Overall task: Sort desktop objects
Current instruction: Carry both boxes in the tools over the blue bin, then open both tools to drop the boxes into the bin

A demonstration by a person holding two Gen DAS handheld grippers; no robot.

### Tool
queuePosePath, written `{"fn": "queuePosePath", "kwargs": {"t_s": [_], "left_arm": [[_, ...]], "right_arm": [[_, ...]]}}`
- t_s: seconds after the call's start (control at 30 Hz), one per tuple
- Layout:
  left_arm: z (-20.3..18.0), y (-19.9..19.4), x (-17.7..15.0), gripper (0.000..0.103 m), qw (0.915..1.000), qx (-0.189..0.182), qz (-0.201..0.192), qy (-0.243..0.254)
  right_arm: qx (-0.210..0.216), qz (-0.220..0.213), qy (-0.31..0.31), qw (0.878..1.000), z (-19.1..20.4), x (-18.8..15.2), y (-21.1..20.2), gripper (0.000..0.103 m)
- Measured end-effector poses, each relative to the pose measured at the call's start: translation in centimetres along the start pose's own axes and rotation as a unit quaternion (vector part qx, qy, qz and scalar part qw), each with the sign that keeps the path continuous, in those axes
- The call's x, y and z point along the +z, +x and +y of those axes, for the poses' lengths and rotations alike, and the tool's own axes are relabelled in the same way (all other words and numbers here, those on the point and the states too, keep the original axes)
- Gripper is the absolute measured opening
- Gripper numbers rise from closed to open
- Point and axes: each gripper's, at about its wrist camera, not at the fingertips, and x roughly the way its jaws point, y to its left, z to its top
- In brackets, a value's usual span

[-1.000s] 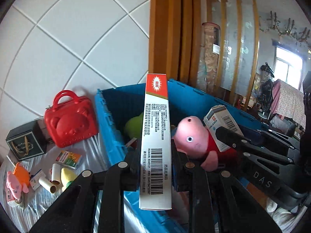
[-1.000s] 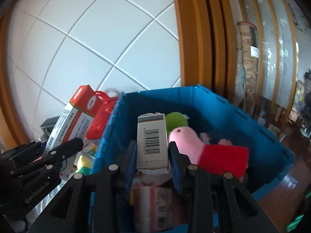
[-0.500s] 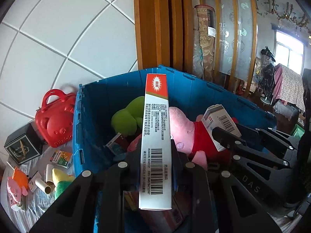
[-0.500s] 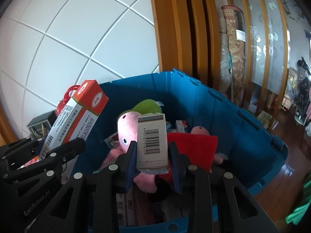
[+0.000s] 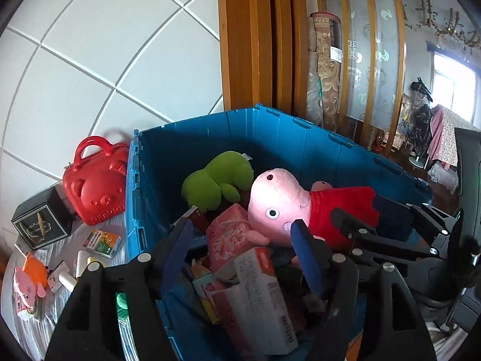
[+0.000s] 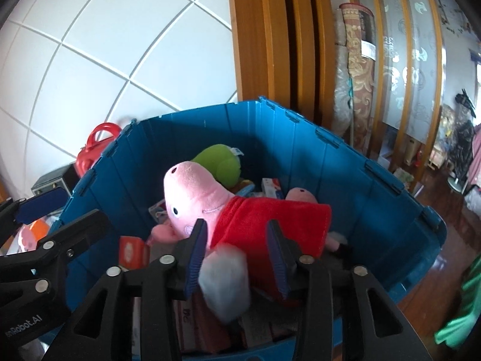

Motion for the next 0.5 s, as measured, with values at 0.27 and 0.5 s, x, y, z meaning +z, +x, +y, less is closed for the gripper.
{"fn": "queuePosePath", "kwargs": {"t_s": [0.27, 0.5], "left_arm": [[3.4, -3.7, -0.8, 0.079, 0.9989, 0.013, -0.04, -0.02], [9.5, -6.7, -2.5, 0.08, 0.9963, 0.037, -0.058, -0.052]], "right_arm": [[-0.006, -0.03, 0.006, 0.999, 0.9, 0.4, -2.7, 0.103], [0.01, -0.069, -0.012, 0.997, 6.1, 1.0, -6.3, 0.103]]}}
